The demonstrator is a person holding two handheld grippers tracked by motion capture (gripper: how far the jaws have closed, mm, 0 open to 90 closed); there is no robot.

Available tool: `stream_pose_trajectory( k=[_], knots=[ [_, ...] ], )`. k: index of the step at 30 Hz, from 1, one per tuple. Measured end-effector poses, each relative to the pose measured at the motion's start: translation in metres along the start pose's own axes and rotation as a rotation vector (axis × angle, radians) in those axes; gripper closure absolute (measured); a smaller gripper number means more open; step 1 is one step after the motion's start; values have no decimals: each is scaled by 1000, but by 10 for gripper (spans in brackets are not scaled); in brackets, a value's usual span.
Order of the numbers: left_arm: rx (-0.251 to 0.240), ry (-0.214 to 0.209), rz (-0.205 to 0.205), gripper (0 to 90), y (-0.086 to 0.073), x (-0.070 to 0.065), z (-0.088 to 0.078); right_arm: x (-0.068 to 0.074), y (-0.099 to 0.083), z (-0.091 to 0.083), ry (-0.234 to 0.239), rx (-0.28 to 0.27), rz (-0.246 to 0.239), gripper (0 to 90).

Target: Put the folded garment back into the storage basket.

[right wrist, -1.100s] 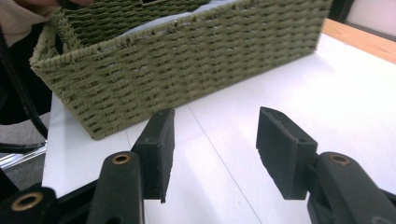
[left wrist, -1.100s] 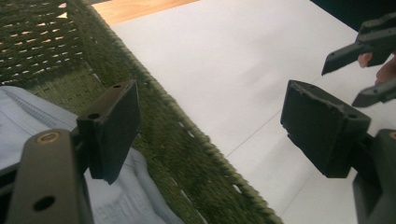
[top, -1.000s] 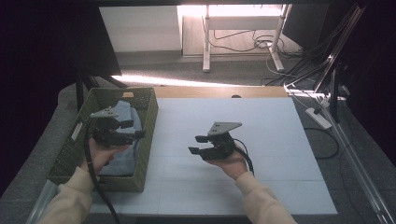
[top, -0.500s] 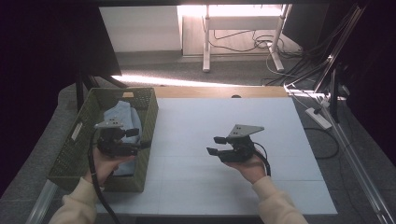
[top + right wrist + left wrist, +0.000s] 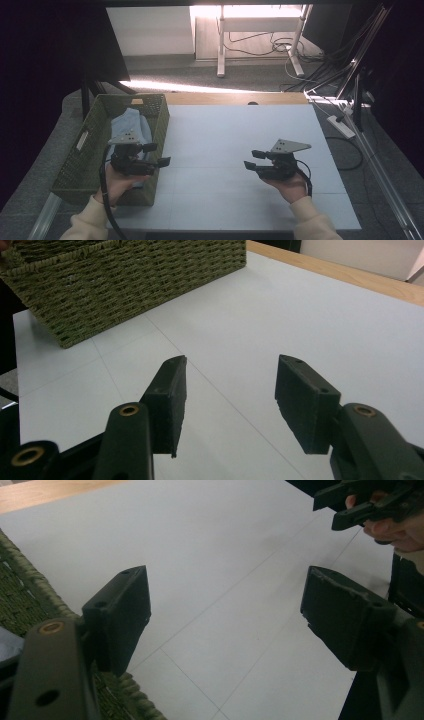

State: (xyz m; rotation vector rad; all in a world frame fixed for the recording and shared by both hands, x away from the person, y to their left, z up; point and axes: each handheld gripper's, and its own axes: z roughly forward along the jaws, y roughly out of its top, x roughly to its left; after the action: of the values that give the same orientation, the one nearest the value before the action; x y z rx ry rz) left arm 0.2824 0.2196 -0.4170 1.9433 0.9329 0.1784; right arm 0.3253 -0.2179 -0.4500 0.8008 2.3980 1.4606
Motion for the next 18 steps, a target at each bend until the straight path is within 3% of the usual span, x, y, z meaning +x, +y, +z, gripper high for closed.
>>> stream_pose_trajectory(
  k=[18],
  knots=[
    [-5, -17, 1, 208, -5, -5, 3, -17, -25, -40, -61, -9, 44, 464]
  ],
)
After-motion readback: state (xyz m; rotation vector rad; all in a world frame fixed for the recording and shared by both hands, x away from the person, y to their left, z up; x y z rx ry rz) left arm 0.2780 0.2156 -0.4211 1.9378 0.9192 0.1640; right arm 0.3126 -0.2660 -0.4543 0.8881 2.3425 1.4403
